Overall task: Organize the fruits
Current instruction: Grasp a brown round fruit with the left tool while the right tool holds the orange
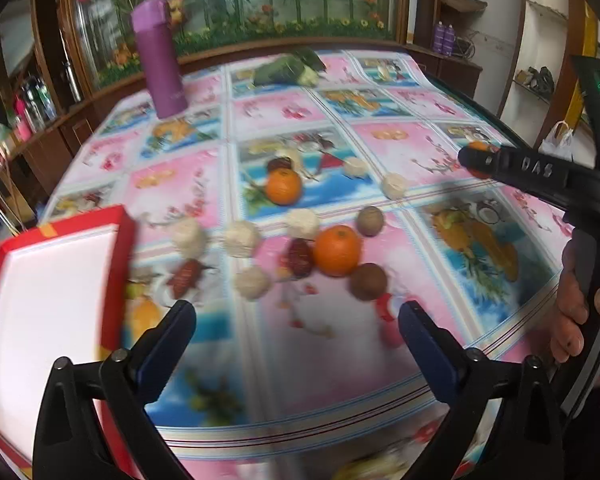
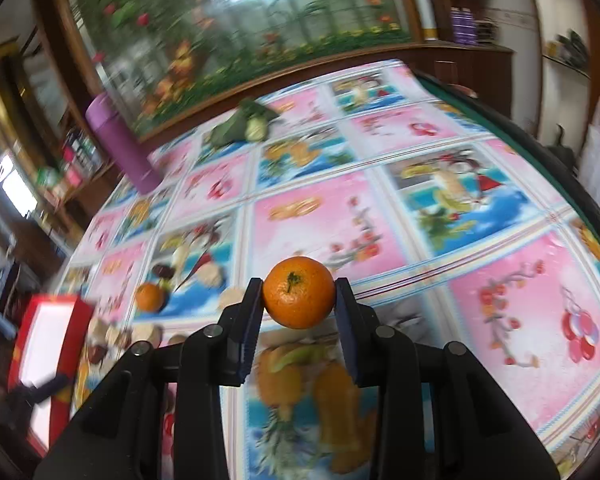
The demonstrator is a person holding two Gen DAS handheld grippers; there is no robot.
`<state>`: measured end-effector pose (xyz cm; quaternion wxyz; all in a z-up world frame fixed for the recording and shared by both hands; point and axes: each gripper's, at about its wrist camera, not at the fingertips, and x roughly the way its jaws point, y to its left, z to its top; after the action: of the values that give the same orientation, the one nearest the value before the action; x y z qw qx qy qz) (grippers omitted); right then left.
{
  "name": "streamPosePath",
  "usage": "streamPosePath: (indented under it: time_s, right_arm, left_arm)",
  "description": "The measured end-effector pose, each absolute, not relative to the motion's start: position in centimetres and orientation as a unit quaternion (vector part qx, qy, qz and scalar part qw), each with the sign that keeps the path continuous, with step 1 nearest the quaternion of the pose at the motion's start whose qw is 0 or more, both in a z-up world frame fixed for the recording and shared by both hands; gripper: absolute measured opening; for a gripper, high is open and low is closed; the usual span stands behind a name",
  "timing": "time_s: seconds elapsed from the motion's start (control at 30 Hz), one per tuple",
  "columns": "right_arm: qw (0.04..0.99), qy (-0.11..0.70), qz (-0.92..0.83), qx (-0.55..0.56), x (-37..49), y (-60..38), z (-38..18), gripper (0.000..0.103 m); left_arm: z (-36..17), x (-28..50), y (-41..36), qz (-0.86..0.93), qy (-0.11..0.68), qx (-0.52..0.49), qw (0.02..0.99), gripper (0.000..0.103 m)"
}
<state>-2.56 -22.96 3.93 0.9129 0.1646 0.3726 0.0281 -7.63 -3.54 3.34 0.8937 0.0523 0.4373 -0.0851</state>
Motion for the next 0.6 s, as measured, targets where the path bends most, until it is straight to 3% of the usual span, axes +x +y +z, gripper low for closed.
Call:
streamPosePath:
  time_s: [0.17, 0.4, 0.6]
  right_arm:
    - [0.917, 0.355, 0.024, 0.179, -3.0, -23.8, 4.5, 0.037]
    - [0.915, 0.358, 0.041, 0.183, -3.3, -23.7, 4.5, 0.037]
    - [0.917, 0.359, 0.052, 0.168, -3.4, -22.9, 4.4, 0.037]
  left_arm:
    - [2.3, -6.3, -4.8, -0.086, 0.458, 0.031, 0.884, 0.075]
    - [1.4, -5.4, -5.5, -0.084, 0.467, 0.006, 0.880, 0.058]
    - [1.5, -5.2, -5.0, -0.081, 0.458, 0.012, 0.885, 0.036]
